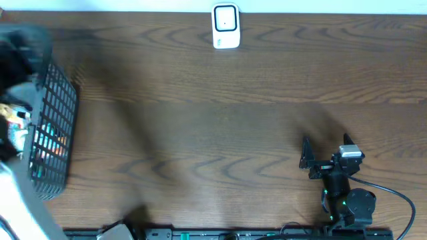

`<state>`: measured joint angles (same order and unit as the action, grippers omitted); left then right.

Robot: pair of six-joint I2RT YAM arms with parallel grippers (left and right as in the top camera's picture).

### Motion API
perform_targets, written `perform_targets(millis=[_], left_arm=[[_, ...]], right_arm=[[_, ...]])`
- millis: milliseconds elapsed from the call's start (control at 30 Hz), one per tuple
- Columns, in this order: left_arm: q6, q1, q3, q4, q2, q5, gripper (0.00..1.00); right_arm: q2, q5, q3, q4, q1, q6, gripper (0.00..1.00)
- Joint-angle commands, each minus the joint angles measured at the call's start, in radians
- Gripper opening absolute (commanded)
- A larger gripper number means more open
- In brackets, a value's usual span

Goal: Scan the item barcode
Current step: 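Reach the left gripper into the basket and grasp the mint-green wipes pack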

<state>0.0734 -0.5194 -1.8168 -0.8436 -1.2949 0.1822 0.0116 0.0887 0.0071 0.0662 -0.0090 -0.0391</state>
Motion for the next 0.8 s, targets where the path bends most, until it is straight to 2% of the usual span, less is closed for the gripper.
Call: perform_targets(millis=[0,100,300,400,500,533,667,767], left_arm=[[0.020,-0.159,-0.169,-0.156,-0.162,-0.018,0.97],[0.019,-0.232,-0.161,-0.281,-0.230,-0.018,0.98],[0.006,-0.270,-0.158,-0.314,-0.344,-0.019,0.98],[-0.085,-0.270,-0.156,-0.323,-0.394,-0.019,0.98],[-0.290,-0.269,-0.156,-0.354,-0.468,-0.014,0.98],[-0.320,-0.269,-0.156,-0.364,-0.486,-0.006,0.98],[-0.315,-0.270,-0.150,-0.418,-0.572,-0.005,0.98],[-0.354,-0.269,-0.150,-0.444,-0.634,-0.068,0.98]], right_arm=[[-0.005,-0.004,-0.001,0.005,-0.003,0.014,0.99],[-0.005,-0.004,-0.001,0.005,-0.003,0.014,0.99],[-0.005,-0.004,-0.001,0.005,-0.003,0.014,0.99],[-0.005,-0.004,-0.001,0.005,-0.003,0.014,0.99],[-0.005,-0.004,-0.001,0.005,-0.003,0.014,0.99],[-0.005,-0.004,-0.001,0.005,-0.003,0.014,0.99],[-0.005,-0.004,-0.001,0.005,-0.003,0.014,0.99],[-0.005,-0.004,-0.001,0.005,-0.003,0.014,0.99]])
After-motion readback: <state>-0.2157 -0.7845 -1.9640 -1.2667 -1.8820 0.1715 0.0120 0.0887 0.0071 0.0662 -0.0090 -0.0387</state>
